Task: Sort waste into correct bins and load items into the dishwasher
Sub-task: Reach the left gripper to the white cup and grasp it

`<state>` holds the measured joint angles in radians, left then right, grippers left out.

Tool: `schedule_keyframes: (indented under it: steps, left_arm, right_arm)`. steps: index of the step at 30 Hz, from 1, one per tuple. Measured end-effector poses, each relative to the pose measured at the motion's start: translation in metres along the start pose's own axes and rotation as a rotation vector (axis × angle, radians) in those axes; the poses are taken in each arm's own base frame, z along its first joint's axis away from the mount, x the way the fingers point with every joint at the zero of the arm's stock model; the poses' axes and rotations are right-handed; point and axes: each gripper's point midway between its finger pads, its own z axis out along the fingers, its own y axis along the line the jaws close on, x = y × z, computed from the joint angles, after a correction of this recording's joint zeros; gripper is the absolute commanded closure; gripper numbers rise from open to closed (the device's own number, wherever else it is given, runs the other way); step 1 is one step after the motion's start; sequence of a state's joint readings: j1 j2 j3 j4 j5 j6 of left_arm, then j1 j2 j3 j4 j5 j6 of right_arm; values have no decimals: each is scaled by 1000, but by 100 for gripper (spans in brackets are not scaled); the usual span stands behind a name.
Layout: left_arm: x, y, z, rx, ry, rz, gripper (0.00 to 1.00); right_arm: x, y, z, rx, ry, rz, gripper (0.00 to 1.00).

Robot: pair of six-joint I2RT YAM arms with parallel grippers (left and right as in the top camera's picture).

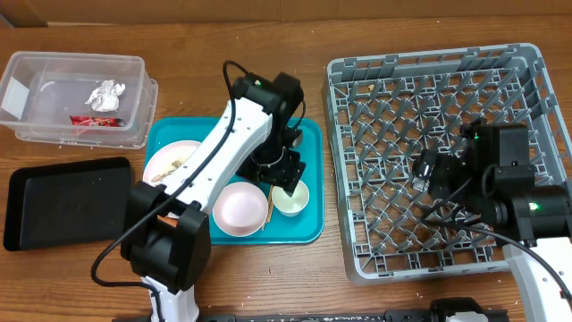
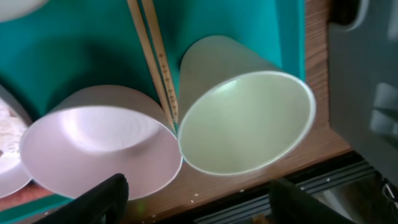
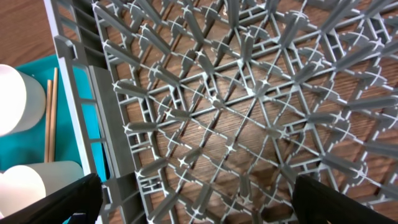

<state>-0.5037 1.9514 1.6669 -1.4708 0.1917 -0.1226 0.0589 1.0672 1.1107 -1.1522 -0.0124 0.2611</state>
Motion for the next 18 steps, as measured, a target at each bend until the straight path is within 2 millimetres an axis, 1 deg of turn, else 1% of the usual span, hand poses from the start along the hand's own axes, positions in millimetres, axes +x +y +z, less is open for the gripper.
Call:
schedule_keyframes:
  steps: [2,3,4,8,10,12,18]
  left_arm:
    - [-1,2,12,-1,3,-11,38]
    - [-2,3,18,0,4,-16,43]
    - [-3,4,23,0,0,-19,52]
    - [-8,6,38,7,-16,-28,76]
    - [-12,5,39,12,-34,-30,96]
    - [-17,4,39,15,-51,-27,96]
    - [-17,4,39,16,-51,-32,96]
  right_arm:
    - [0,-1,0,4,1,1,0]
    - [1,-1,0,6,3,0,0]
    - [1,-1,0,6,4,0,0]
    - [4,-2,0,11,14,1,0]
    - [3,-2,0,11,14,1,0]
    - [4,-3,0,12,14,1,0]
    - [3,-5,1,27,13,1,0]
